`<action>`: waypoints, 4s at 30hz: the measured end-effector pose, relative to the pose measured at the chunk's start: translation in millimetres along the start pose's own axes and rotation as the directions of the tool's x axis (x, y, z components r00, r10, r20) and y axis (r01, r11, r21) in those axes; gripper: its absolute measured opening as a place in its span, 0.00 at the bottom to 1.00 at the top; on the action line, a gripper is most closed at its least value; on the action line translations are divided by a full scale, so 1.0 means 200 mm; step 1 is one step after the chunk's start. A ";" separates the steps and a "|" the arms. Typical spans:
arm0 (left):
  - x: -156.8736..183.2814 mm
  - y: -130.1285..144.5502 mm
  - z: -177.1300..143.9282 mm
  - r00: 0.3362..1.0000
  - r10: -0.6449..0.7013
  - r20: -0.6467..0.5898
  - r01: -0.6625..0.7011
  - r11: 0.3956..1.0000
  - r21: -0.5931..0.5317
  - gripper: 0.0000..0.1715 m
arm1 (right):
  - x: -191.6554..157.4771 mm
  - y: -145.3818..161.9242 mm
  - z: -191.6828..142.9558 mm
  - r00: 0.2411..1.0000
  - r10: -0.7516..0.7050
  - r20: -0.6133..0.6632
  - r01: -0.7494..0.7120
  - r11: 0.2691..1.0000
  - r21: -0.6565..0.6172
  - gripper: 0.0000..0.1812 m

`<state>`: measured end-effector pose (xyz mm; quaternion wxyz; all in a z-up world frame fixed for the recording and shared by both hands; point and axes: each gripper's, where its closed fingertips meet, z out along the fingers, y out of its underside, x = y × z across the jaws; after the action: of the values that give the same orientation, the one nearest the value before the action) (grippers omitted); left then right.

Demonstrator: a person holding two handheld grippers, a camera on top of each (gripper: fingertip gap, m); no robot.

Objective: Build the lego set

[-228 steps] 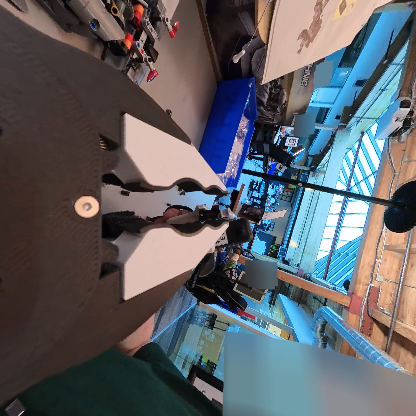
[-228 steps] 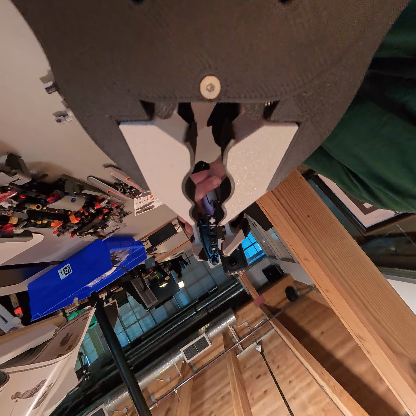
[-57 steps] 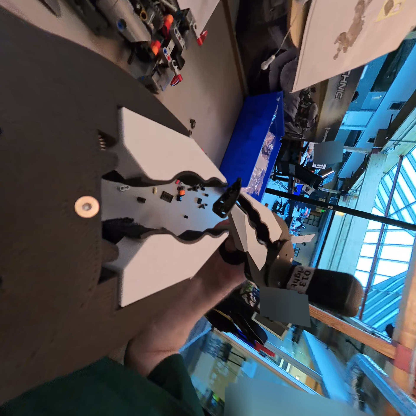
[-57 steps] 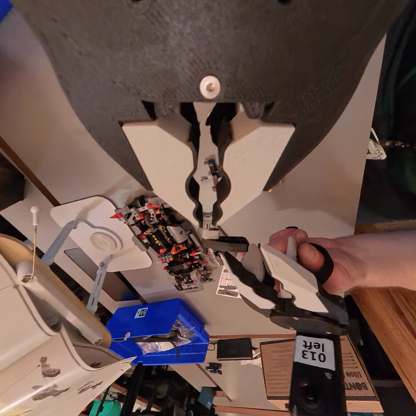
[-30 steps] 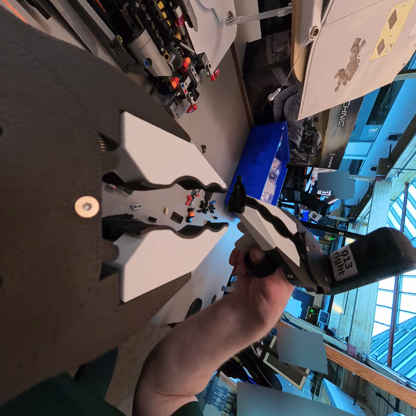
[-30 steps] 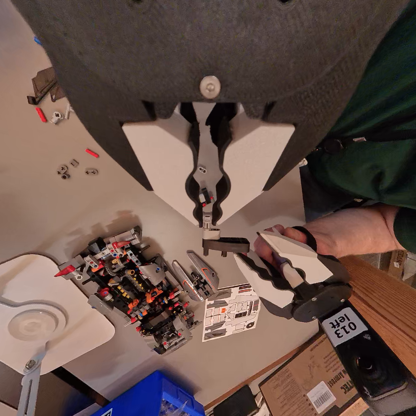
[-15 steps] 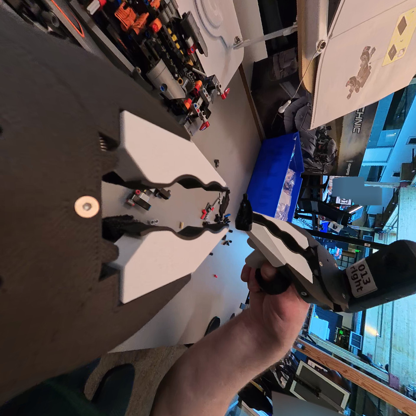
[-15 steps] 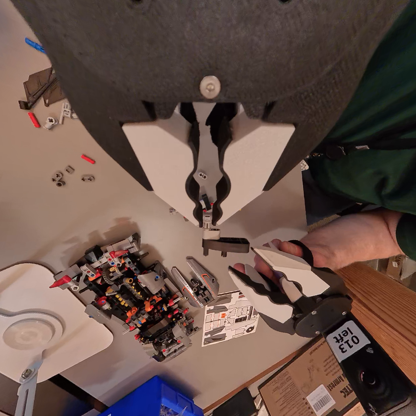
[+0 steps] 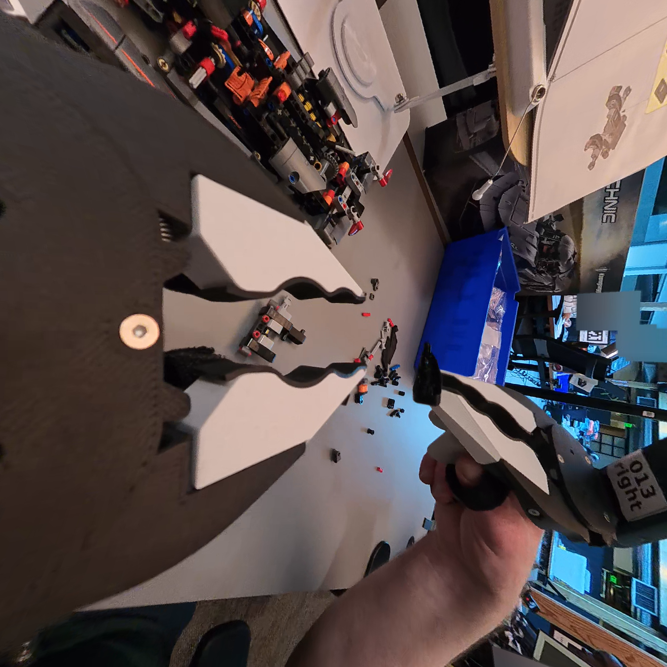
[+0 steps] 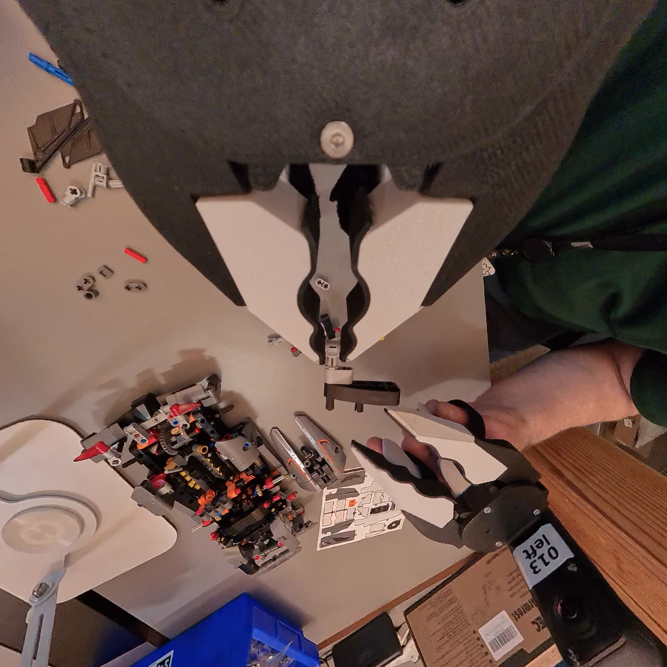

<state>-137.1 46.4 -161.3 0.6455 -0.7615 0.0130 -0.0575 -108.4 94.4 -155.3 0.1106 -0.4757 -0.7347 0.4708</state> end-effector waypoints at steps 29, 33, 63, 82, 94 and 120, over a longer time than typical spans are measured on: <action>0.04 0.01 0.03 0.991 0.120 -0.056 -0.123 0.991 -0.051 0.20 | 0.03 0.12 0.00 0.990 0.098 0.097 -0.100 0.995 0.013 0.03; 0.14 -0.03 0.06 0.941 0.333 -0.066 -0.336 0.940 -0.050 0.24 | -0.01 0.14 0.01 0.977 0.121 0.177 -0.121 0.993 -0.010 0.03; 0.18 0.04 0.09 0.677 0.735 -0.034 -0.726 0.660 -0.194 0.18 | -0.07 0.14 0.10 0.952 0.089 0.294 -0.073 0.995 -0.066 0.03; -0.02 0.39 0.11 0.838 0.518 -0.173 -0.541 0.747 -0.386 0.35 | 0.08 0.28 0.14 0.973 0.040 0.228 -0.022 0.997 -0.080 0.03; -0.02 0.59 0.20 0.844 0.460 -0.275 -0.533 0.667 -0.521 0.38 | 0.15 0.34 0.10 0.980 0.046 0.191 -0.031 0.996 -0.082 0.03; -0.21 0.61 0.17 0.884 0.449 -0.134 -0.409 0.600 -0.688 0.22 | 0.20 0.36 0.08 0.988 0.049 0.147 -0.037 0.996 -0.080 0.03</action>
<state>-169.1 62.6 -289.0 0.3036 -0.9229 0.1989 0.1284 -96.8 124.4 -232.2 0.0271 -0.4591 -0.7480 0.4786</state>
